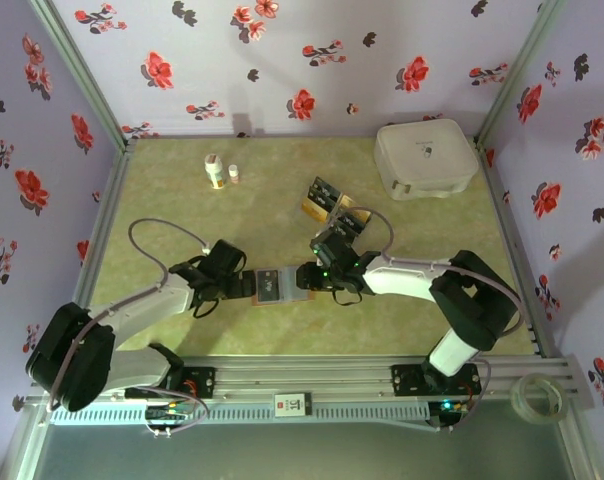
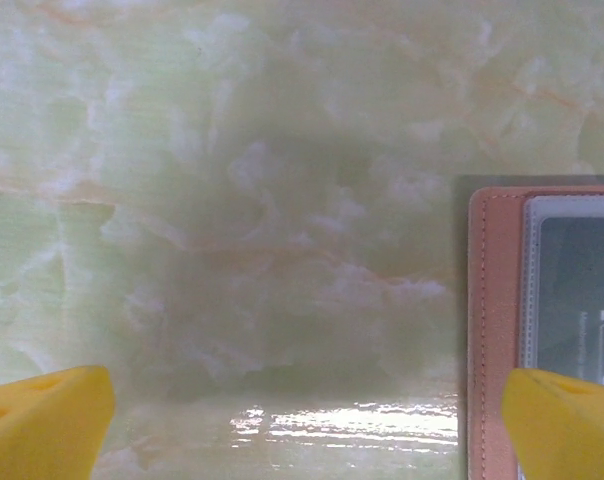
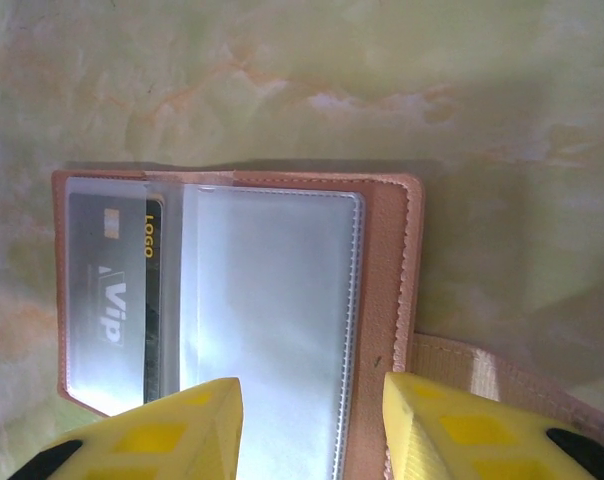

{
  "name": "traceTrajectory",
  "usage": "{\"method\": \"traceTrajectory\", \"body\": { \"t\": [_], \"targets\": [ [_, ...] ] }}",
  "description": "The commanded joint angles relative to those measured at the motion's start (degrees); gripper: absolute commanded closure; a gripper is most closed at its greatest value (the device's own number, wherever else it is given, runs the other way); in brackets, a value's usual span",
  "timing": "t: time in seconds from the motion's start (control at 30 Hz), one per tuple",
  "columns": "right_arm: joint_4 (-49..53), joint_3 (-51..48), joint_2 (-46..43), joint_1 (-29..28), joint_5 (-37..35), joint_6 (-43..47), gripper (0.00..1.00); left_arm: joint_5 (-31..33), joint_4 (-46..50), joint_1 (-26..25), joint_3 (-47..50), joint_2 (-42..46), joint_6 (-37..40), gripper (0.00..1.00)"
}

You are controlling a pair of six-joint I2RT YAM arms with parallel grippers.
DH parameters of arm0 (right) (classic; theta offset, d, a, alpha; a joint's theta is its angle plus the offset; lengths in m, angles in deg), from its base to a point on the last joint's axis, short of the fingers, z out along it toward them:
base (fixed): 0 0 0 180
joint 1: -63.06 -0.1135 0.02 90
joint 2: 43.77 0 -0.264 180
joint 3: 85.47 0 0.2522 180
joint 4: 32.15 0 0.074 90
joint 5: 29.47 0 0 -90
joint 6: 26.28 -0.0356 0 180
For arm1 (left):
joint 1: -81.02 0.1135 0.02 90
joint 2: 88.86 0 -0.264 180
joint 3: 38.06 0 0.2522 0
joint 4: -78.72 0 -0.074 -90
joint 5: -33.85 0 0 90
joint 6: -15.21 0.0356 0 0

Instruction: Put the credit cards into the card holder

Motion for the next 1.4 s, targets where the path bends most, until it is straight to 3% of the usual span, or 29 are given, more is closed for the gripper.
{"method": "traceTrajectory", "body": {
  "t": [0.0,0.83,1.37],
  "targets": [
    [-0.82,0.55,1.45,0.27,0.98,-0.77,0.59,-0.28,-0.96,-0.56,0.35,-1.33,-0.55,0.0],
    [-1.01,3.17,5.23,-0.51,2.91,-1.01,0.59,0.45,-4.43,-2.14,1.44,-8.7,-1.82,0.0],
    [0.6,6.25,6.54,-2.53,3.55,-0.37,0.63,0.51,-5.33,-2.42,2.38,-8.67,-2.26,0.0]
  ]
}}
